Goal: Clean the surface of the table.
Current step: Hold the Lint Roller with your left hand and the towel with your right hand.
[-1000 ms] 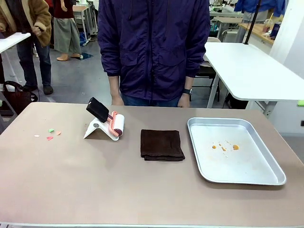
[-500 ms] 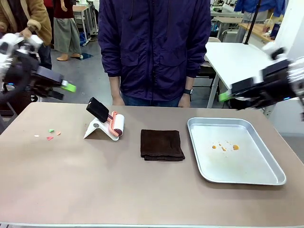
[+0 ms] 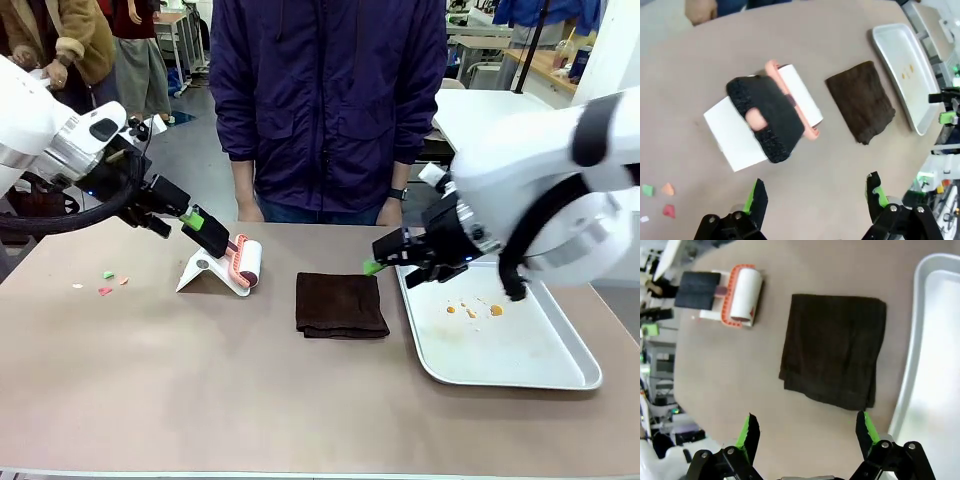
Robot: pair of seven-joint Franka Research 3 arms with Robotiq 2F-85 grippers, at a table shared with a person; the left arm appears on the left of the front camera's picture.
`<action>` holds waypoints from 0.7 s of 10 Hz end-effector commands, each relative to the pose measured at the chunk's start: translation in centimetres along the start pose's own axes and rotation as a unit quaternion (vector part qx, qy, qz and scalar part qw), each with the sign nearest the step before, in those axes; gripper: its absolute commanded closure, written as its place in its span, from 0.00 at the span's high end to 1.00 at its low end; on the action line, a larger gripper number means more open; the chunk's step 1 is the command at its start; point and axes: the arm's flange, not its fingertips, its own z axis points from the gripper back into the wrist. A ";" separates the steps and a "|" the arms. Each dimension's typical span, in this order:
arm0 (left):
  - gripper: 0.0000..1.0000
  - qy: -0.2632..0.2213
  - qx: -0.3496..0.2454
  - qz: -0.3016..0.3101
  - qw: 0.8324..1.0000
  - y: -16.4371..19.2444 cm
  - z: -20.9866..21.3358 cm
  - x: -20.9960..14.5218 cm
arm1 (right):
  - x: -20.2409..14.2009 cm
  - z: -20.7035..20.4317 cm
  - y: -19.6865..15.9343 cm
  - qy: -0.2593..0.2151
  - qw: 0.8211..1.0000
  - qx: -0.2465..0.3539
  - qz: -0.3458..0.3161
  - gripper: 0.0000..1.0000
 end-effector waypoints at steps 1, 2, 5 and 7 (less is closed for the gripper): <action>1.00 0.008 0.001 0.034 0.999 0.1 0.9 1.0 | 0.8 -1.2 1.1 -0.015 0.999 0.014 -0.034 1.00; 1.00 0.010 0.002 0.049 0.999 0.4 0.8 1.2 | 0.8 -1.1 0.9 -0.008 0.999 0.022 -0.040 1.00; 1.00 0.003 0.005 0.031 1.000 0.9 0.3 0.4 | 0.6 -1.6 0.7 0.005 1.000 0.003 -0.025 1.00; 1.00 0.003 0.005 0.031 1.000 0.9 0.3 0.4 | 0.6 -1.6 0.7 0.005 1.000 0.003 -0.025 1.00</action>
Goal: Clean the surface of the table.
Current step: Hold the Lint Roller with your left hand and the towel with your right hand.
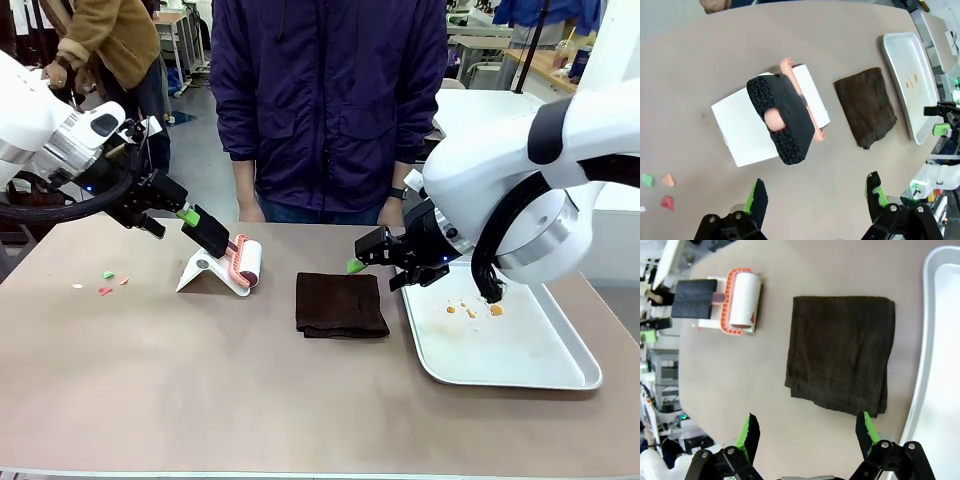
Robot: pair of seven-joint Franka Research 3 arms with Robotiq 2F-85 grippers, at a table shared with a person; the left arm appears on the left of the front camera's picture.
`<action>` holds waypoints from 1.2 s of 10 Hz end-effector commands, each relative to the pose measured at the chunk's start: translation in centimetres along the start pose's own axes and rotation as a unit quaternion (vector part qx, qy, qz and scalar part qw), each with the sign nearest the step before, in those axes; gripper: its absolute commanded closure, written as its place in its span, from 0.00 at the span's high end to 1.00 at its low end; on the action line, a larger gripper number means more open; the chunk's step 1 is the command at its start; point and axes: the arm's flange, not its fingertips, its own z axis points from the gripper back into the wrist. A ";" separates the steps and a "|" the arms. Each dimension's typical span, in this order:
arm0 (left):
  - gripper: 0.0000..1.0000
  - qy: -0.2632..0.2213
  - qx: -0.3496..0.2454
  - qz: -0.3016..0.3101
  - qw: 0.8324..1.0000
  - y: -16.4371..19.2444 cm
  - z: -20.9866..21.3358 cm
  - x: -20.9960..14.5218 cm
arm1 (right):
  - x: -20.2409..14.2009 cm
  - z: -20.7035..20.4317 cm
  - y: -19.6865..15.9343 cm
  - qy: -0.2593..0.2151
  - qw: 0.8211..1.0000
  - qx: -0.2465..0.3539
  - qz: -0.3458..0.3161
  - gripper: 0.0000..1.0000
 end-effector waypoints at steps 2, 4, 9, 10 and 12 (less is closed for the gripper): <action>1.00 0.000 0.000 0.000 1.000 0.0 0.0 0.0 | 1.0 -1.1 0.3 0.005 0.999 -0.037 0.017 1.00; 1.00 0.026 0.010 0.058 0.998 0.7 -0.6 0.9 | 1.6 -3.3 1.5 -0.015 0.997 -0.061 0.045 1.00; 1.00 0.019 -0.008 0.133 0.991 2.0 -3.9 4.1 | 3.2 -7.7 2.3 0.021 0.989 -0.141 0.033 1.00; 1.00 0.019 -0.004 0.143 0.990 2.2 -4.4 4.6 | 3.6 -8.6 2.5 0.023 0.985 -0.168 0.026 1.00; 1.00 0.034 0.004 0.150 0.988 2.1 -5.0 4.8 | 4.5 -9.7 2.4 0.032 0.978 -0.207 -0.004 1.00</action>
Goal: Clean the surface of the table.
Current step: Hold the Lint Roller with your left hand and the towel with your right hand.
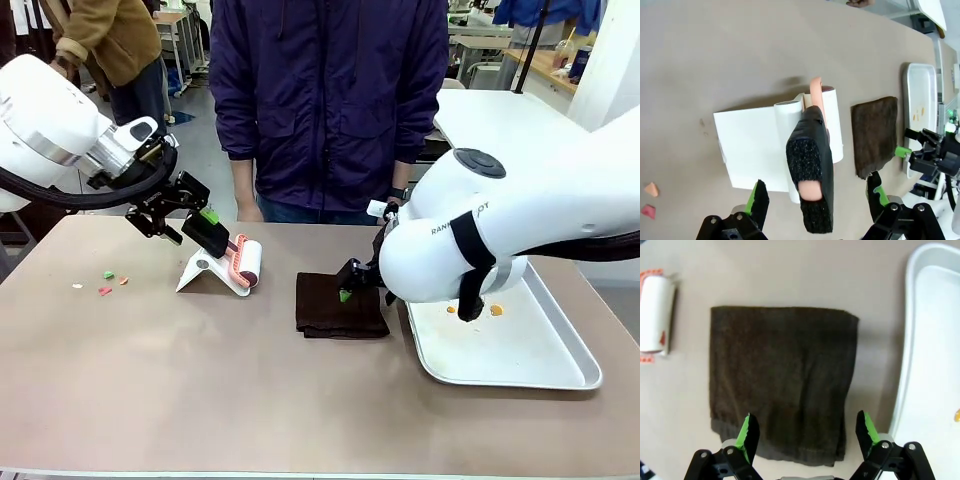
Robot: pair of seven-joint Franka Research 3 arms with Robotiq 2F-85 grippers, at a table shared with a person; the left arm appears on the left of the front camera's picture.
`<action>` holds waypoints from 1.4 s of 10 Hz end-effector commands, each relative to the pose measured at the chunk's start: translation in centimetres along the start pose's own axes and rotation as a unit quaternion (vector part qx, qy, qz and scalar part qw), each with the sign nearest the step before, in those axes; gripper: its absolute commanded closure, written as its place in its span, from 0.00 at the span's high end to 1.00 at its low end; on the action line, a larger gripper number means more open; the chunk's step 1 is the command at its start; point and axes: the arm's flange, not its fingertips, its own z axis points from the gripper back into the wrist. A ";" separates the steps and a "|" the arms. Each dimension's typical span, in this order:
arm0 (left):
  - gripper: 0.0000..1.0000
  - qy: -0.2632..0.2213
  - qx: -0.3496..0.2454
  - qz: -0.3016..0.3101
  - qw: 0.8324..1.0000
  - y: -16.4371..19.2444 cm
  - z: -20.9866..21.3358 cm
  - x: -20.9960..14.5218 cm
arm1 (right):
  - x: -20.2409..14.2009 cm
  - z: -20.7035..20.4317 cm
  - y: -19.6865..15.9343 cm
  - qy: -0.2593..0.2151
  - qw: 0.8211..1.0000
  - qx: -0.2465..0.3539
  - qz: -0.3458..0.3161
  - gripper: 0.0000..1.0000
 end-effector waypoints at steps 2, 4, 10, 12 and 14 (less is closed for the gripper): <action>1.00 0.003 -0.002 0.010 1.000 -1.0 -0.2 0.2 | 3.0 -1.0 3.6 0.027 0.998 -0.046 -0.032 1.00; 1.00 0.002 -0.001 0.008 1.000 -0.7 -0.2 0.0 | 3.9 -2.1 3.3 0.033 0.997 -0.049 -0.055 1.00; 1.00 0.007 0.004 0.006 1.000 -0.1 0.0 -0.1 | 4.3 -3.2 3.1 0.057 0.994 -0.080 -0.053 1.00; 1.00 0.006 0.003 0.007 1.000 0.9 0.4 -0.1 | 4.4 -3.6 3.0 0.067 0.992 -0.089 -0.053 1.00; 1.00 0.006 0.000 0.006 1.000 1.3 0.6 -0.1 | 4.5 -3.8 2.9 0.064 0.992 -0.094 -0.057 1.00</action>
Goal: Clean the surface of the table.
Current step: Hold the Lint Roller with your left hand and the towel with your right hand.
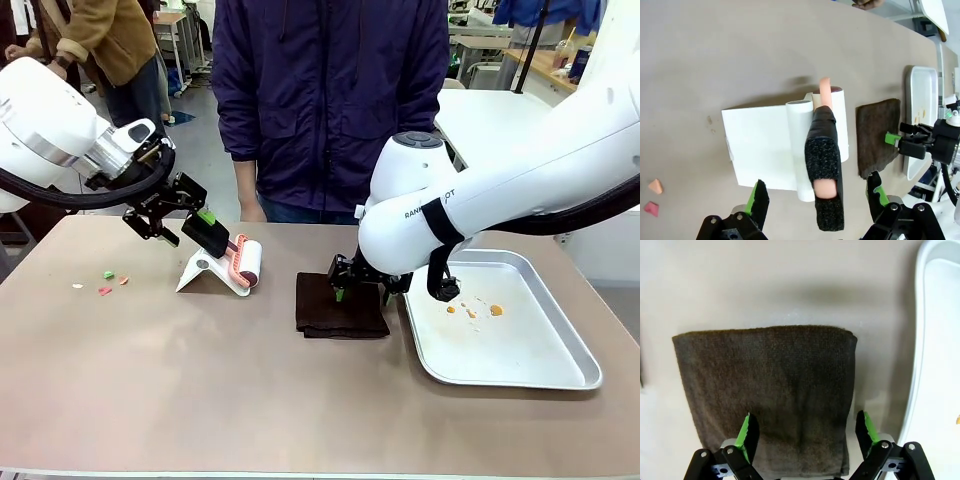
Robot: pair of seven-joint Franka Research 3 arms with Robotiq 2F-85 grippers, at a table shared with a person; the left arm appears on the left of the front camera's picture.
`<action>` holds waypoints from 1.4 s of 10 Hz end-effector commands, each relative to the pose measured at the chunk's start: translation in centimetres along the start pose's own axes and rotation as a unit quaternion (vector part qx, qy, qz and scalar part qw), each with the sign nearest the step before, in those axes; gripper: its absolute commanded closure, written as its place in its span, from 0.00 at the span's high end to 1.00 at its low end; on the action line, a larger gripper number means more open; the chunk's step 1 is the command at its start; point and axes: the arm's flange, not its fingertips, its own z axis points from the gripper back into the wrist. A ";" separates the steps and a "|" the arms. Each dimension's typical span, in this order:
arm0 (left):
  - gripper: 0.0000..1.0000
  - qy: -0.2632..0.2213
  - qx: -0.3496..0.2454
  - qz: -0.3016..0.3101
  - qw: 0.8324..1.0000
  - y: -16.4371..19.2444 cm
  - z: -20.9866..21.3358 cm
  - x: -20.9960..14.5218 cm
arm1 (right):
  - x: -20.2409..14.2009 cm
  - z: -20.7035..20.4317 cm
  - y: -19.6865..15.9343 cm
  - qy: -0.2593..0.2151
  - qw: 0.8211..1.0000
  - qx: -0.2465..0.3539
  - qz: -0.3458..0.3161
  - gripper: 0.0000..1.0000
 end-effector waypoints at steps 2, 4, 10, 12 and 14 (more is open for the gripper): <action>1.00 0.007 -0.013 -0.005 1.000 0.3 0.1 -0.1 | 0.7 -0.5 1.0 -0.004 0.999 -0.029 -0.022 1.00; 1.00 0.003 -0.034 -0.012 0.999 0.1 0.0 -0.1 | 0.8 -0.7 1.0 -0.001 0.999 -0.027 -0.026 1.00; 0.35 0.001 -0.053 -0.014 0.999 0.1 -0.2 -0.2 | 0.8 -1.2 0.8 0.022 0.999 -0.016 -0.028 0.15; 0.34 -0.005 -0.055 -0.019 0.998 0.1 -0.3 -0.2 | 0.8 -1.2 0.9 0.023 0.999 -0.012 -0.027 0.00; 0.00 -0.012 -0.057 -0.019 0.998 0.1 -0.3 -0.3 | 0.8 -1.3 0.9 0.024 0.999 -0.011 -0.027 0.04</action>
